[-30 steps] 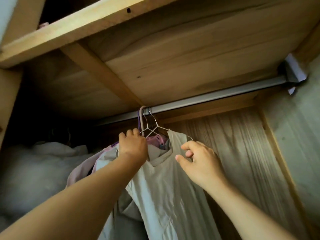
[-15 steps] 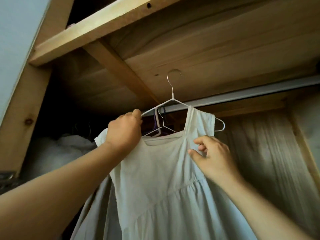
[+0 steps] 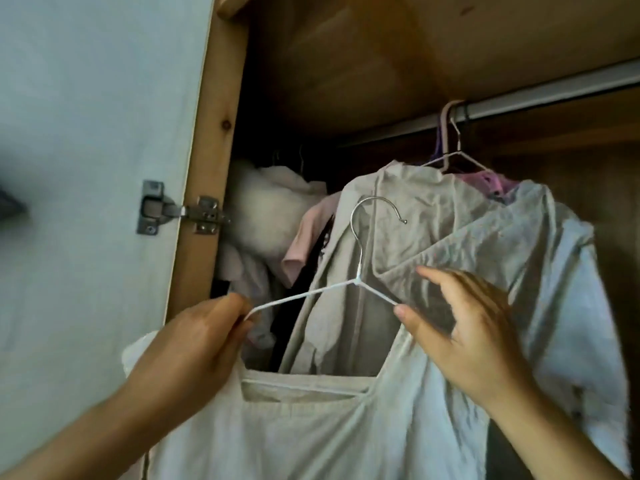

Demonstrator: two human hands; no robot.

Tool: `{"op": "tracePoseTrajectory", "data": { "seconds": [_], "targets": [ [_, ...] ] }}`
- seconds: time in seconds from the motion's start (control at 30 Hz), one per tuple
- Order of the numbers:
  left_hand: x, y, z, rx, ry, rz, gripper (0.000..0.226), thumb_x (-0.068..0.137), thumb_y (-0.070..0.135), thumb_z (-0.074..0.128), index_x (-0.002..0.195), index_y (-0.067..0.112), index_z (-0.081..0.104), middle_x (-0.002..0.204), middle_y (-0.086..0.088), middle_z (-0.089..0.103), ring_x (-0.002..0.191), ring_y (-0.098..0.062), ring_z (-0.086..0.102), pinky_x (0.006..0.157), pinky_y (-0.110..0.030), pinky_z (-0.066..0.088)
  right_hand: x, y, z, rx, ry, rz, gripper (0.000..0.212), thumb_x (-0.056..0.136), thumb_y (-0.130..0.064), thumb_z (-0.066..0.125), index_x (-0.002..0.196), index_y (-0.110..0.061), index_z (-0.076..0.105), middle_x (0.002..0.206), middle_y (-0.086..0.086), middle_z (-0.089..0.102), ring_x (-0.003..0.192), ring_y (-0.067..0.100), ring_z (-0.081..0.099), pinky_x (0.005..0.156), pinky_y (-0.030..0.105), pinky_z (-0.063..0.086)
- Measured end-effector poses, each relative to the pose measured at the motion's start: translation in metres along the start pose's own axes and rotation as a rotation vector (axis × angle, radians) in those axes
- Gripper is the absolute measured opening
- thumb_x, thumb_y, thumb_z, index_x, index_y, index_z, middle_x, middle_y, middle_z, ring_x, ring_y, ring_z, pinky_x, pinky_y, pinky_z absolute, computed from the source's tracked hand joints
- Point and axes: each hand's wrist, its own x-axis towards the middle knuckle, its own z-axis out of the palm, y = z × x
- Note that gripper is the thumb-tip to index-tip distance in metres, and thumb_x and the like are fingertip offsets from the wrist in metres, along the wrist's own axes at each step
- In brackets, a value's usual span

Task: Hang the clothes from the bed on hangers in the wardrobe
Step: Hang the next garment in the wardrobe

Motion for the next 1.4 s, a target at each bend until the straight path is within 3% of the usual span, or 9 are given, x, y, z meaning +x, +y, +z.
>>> {"op": "tracePoseTrajectory", "data": {
  "seconds": [0.13, 0.33, 0.6, 0.73, 0.87, 1.03, 1.17, 1.23, 1.4],
  "targets": [
    [-0.053, -0.010, -0.031, 0.109, -0.004, -0.086, 0.021, 0.090, 0.041, 0.034, 0.076, 0.027, 0.043, 0.063, 0.016, 0.043, 0.051, -0.011, 0.047, 0.042, -0.028, 0.038, -0.032, -0.043, 0.040, 0.115, -0.066, 0.030, 0.051, 0.073, -0.057, 0.057, 0.096, -0.013, 0.068, 0.082, -0.001, 0.070, 0.075, 0.021, 0.066, 0.071, 0.039, 0.052],
    [-0.143, -0.016, -0.101, 0.198, -0.044, -0.297, 0.024, 0.090, 0.046, 0.035, 0.084, 0.028, 0.050, 0.064, 0.015, 0.048, 0.057, -0.009, 0.050, 0.047, -0.034, 0.048, -0.074, -0.112, 0.066, 0.303, -0.193, 0.009, 0.027, 0.080, -0.033, 0.052, 0.089, -0.013, 0.067, 0.062, -0.006, 0.058, 0.054, 0.017, 0.055, 0.051, 0.025, 0.041],
    [-0.278, -0.012, -0.226, 0.364, -0.154, -0.498, 0.018, 0.092, 0.041, 0.038, 0.089, 0.030, 0.051, 0.069, 0.013, 0.055, 0.062, -0.009, 0.056, 0.053, -0.033, 0.047, -0.145, -0.235, 0.079, 0.490, -0.392, -0.063, 0.031, 0.090, -0.032, 0.041, 0.075, -0.015, 0.063, 0.065, -0.004, 0.061, 0.061, 0.017, 0.061, 0.053, 0.033, 0.043],
    [-0.327, -0.005, -0.291, 0.457, -0.195, -0.547, 0.014, 0.090, 0.032, 0.040, 0.095, 0.025, 0.051, 0.076, 0.009, 0.057, 0.072, -0.010, 0.052, 0.063, -0.018, 0.036, -0.170, -0.321, 0.086, 0.610, -0.467, -0.045, 0.032, 0.090, -0.037, 0.039, 0.083, -0.018, 0.064, 0.068, -0.002, 0.067, 0.062, 0.015, 0.064, 0.053, 0.033, 0.044],
    [-0.356, -0.001, -0.354, 0.565, -0.226, -0.589, 0.029, 0.092, 0.035, 0.039, 0.111, 0.021, 0.055, 0.088, 0.006, 0.063, 0.080, -0.012, 0.055, 0.072, -0.024, 0.039, -0.176, -0.398, 0.082, 0.718, -0.477, -0.052, 0.025, 0.090, -0.040, 0.038, 0.096, -0.025, 0.057, 0.066, -0.003, 0.066, 0.071, 0.017, 0.057, 0.052, 0.026, 0.036],
    [-0.388, 0.009, -0.424, 0.585, -0.246, -0.674, 0.037, 0.091, 0.036, 0.040, 0.123, 0.021, 0.050, 0.092, 0.008, 0.060, 0.080, -0.003, 0.051, 0.074, -0.026, 0.040, -0.174, -0.498, 0.079, 0.869, -0.441, -0.150, 0.039, 0.088, -0.036, 0.039, 0.094, -0.015, 0.071, 0.074, 0.002, 0.071, 0.076, 0.019, 0.058, 0.055, 0.026, 0.037],
    [-0.431, 0.011, -0.501, 0.643, -0.103, -0.887, 0.052, 0.081, 0.057, 0.045, 0.125, 0.031, 0.053, 0.102, 0.014, 0.062, 0.086, -0.001, 0.056, 0.078, -0.024, 0.045, -0.167, -0.565, 0.074, 0.902, -0.374, -0.203, 0.030, 0.086, -0.033, 0.040, 0.083, -0.018, 0.066, 0.054, -0.006, 0.054, 0.050, 0.015, 0.054, 0.040, 0.020, 0.027],
    [-0.452, 0.017, -0.533, 0.765, -0.033, -0.907, 0.050, 0.078, 0.056, 0.048, 0.112, 0.024, 0.066, 0.101, 0.010, 0.068, 0.085, -0.002, 0.059, 0.077, -0.014, 0.042, -0.163, -0.595, 0.073, 0.963, -0.356, -0.238, 0.024, 0.087, -0.031, 0.041, 0.081, -0.021, 0.062, 0.054, -0.011, 0.047, 0.068, 0.019, 0.051, 0.044, 0.011, 0.023],
    [-0.491, 0.029, -0.577, 0.698, 0.063, -0.950, 0.044, 0.085, 0.046, 0.048, 0.093, 0.013, 0.075, 0.090, 0.033, 0.063, 0.084, 0.010, 0.061, 0.074, -0.004, 0.043, -0.166, -0.661, 0.095, 1.068, -0.379, -0.299, 0.039, 0.087, -0.034, 0.039, 0.087, -0.010, 0.069, 0.070, 0.004, 0.069, 0.060, 0.026, 0.066, 0.049, 0.033, 0.051]
  ]
}}
